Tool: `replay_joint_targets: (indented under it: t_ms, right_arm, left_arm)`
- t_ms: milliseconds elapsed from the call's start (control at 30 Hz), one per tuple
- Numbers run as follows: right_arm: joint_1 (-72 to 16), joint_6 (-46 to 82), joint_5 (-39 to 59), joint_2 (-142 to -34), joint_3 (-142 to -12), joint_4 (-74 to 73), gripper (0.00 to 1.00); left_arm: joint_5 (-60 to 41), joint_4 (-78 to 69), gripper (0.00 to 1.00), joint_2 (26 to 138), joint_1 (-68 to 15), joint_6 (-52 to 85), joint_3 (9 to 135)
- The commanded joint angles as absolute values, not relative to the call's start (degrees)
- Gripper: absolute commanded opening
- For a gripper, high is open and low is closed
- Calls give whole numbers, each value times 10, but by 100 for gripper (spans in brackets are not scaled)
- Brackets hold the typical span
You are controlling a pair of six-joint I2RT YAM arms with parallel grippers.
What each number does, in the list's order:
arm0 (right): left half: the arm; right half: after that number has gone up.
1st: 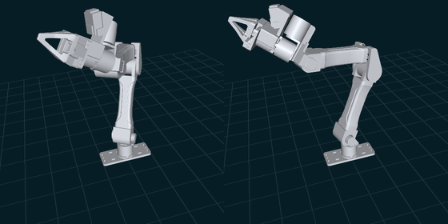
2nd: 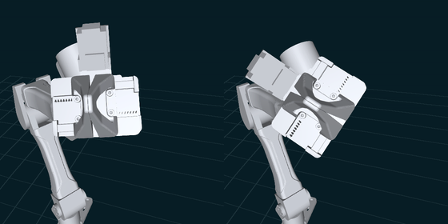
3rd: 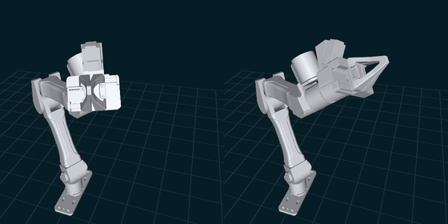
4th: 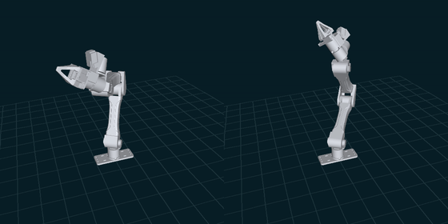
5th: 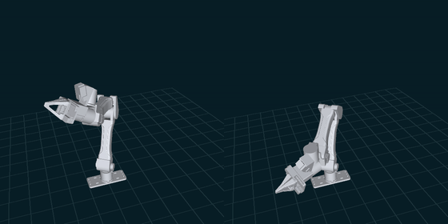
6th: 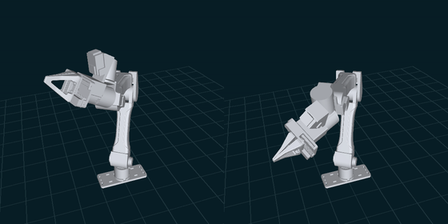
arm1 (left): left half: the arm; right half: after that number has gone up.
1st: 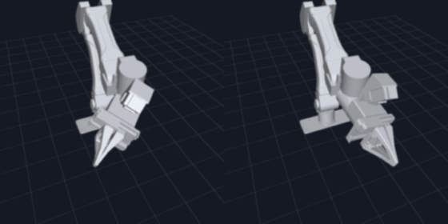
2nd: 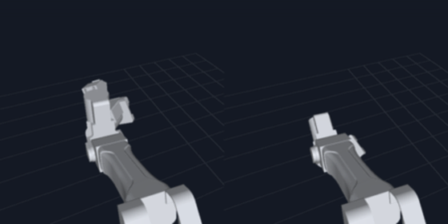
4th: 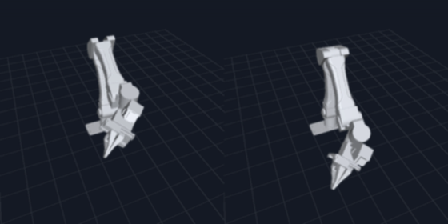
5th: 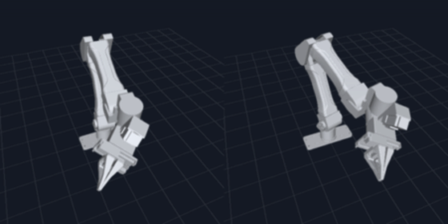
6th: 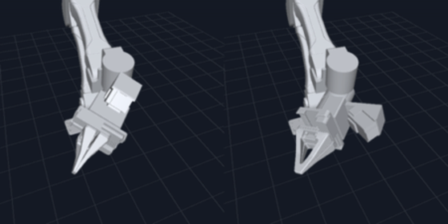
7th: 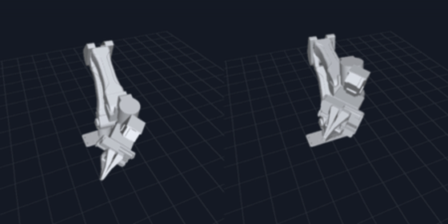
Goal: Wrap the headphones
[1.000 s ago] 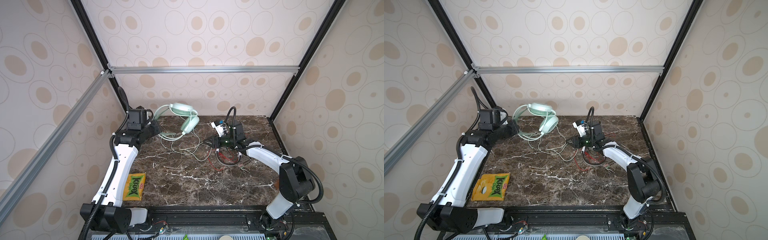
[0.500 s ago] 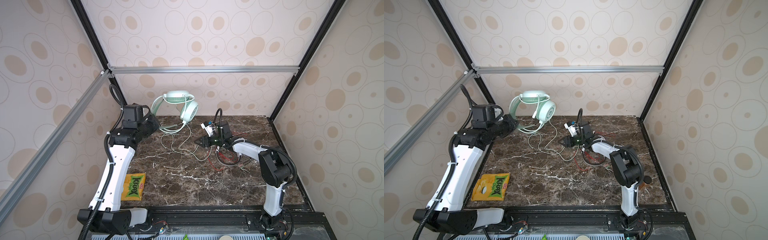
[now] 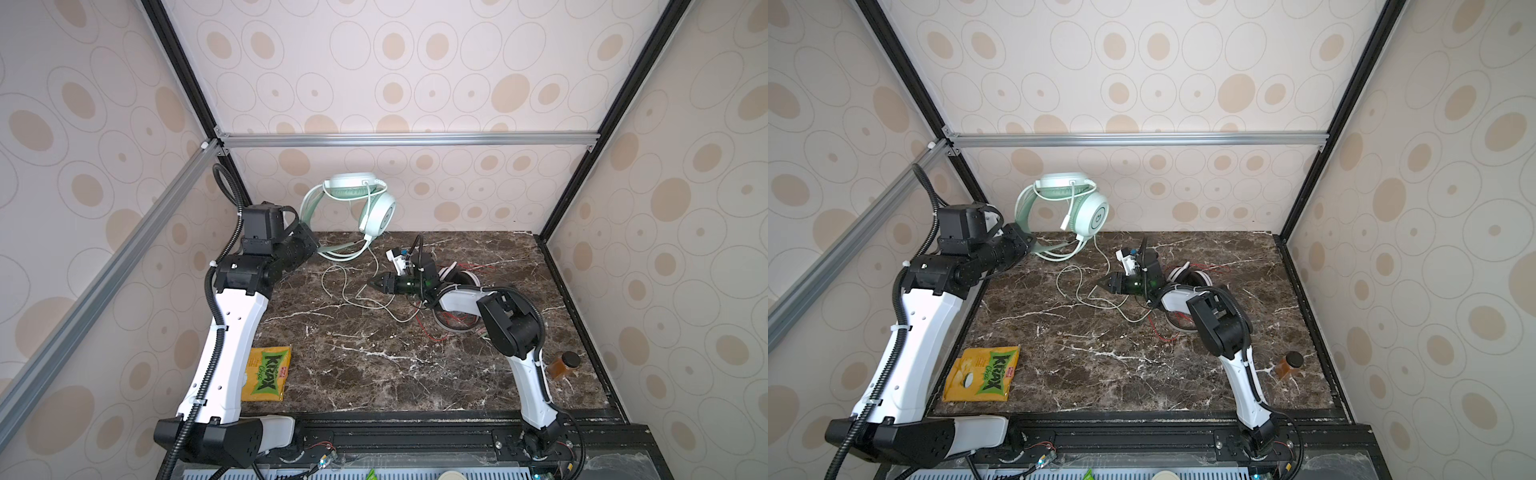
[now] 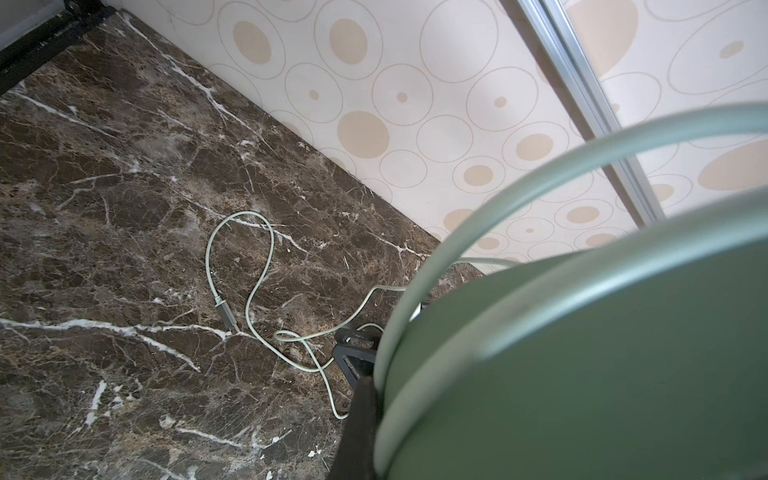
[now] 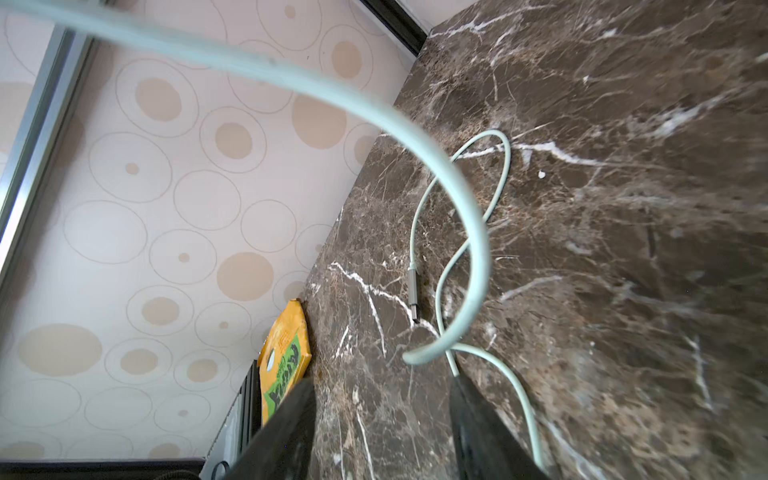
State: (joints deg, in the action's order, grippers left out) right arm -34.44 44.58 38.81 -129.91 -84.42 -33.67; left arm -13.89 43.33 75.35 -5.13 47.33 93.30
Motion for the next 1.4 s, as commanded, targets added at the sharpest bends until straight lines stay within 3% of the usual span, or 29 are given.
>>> replay_joint_targets:
  t_ms: [0,100,367,600,667,900,1133,1367]
  right_arm:
    - [-358,526,364,-1332,-877,-415,52]
    - [-367,553,353,-1356,-895,-439,45]
    - [-376,545,302,-1367,-885,-470,44]
    - [-383,570,282,-1358,-825,-559,6]
    - [-383,553,286,-1326,-784,-548,0]
    - [-395,362,298,-1139,-661,-292,0]
    - [-434,193,201,-968,-598,-29,0]
    - [-478,125,130,-879,-588,126,0]
  left_arm:
    - [-150,402,0,753,-48,493,977]
    - [-144,405,0,754,-48,492,980]
    - [-145,407,0,759,-47,498,986]
    - [-128,413,0,760,-47,505,993]
    - [-119,419,0,765,-47,505,999]
    - [-44,444,0,795,-42,507,1008]
    - [50,444,0,802,-36,504,1000]
    - [113,464,0,821,-33,491,1007]
